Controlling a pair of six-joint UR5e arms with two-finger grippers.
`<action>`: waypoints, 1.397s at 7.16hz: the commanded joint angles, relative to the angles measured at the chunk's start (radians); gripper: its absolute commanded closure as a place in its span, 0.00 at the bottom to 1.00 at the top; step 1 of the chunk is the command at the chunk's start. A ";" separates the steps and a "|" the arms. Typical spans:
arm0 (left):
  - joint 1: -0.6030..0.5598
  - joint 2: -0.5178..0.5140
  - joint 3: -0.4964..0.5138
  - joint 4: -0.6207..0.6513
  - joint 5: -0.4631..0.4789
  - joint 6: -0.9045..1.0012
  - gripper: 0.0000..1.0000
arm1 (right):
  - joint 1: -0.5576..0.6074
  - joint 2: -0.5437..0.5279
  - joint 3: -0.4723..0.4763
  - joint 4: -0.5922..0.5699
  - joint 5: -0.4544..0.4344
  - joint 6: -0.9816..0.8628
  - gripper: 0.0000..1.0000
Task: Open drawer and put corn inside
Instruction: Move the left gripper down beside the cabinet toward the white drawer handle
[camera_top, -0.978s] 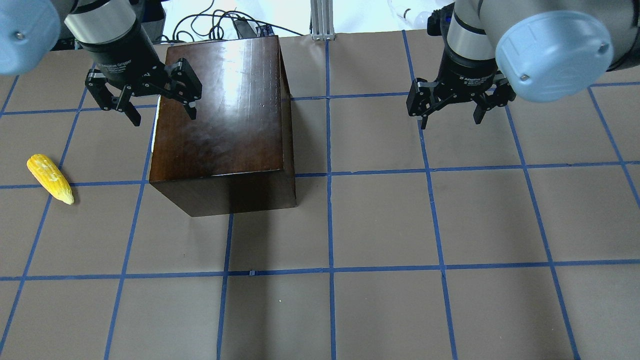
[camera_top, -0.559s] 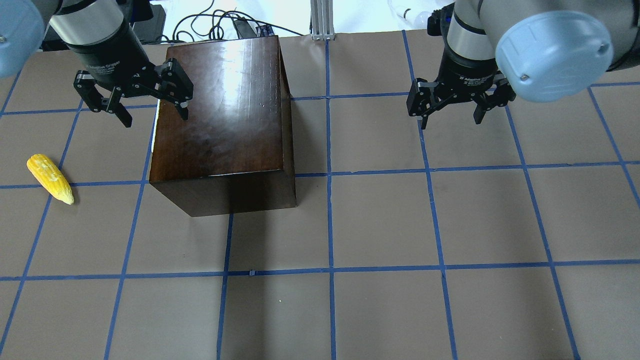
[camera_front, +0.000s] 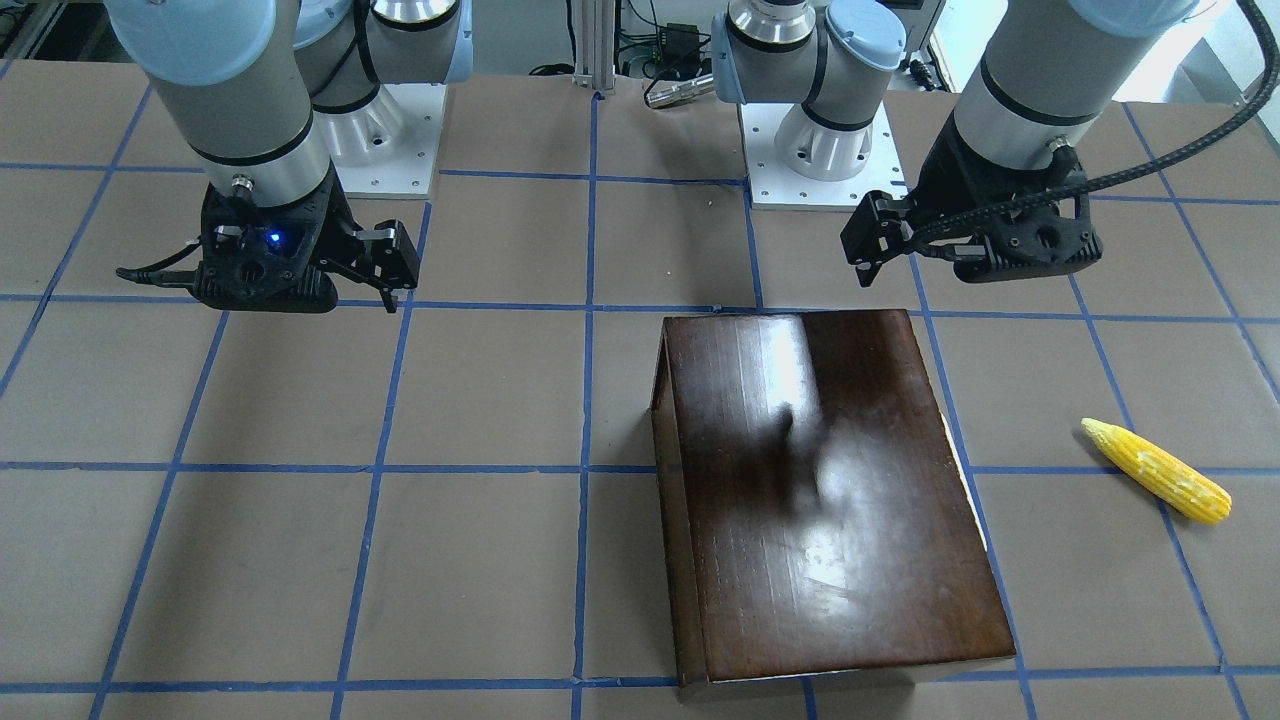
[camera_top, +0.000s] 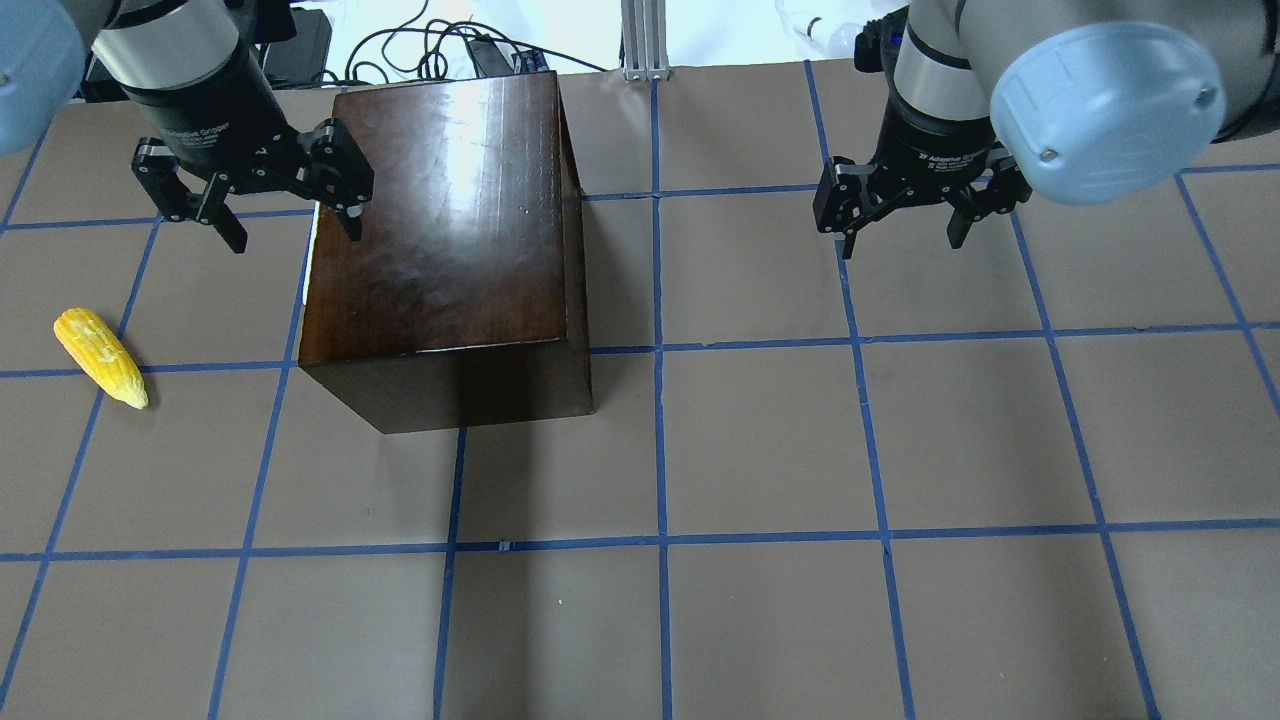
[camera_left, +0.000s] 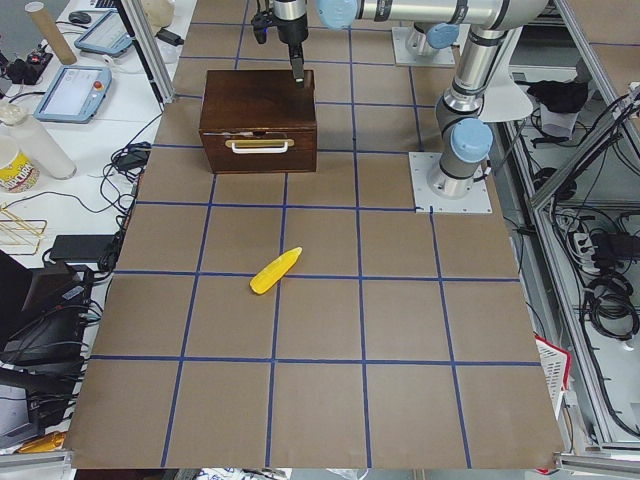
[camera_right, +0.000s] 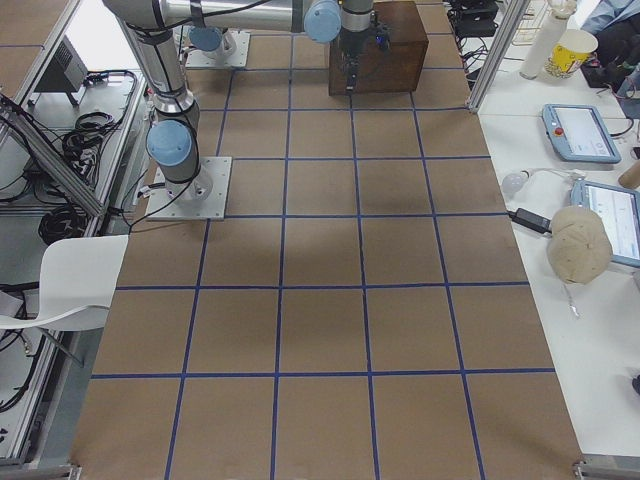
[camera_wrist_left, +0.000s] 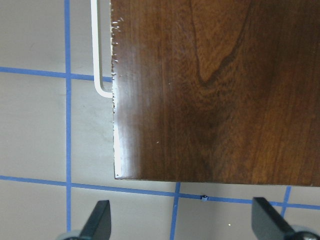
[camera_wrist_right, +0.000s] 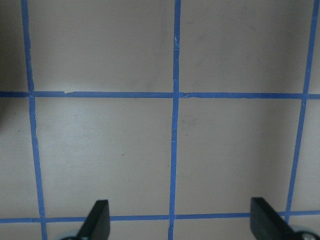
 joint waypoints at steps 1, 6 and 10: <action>0.013 -0.003 0.002 0.001 0.012 0.000 0.00 | 0.000 0.000 0.000 0.000 0.000 0.000 0.00; 0.221 -0.015 0.055 0.044 -0.005 0.158 0.00 | 0.000 0.000 0.000 0.000 0.000 0.000 0.00; 0.395 -0.108 0.071 0.129 -0.104 0.424 0.00 | 0.000 -0.001 0.000 -0.002 -0.002 0.000 0.00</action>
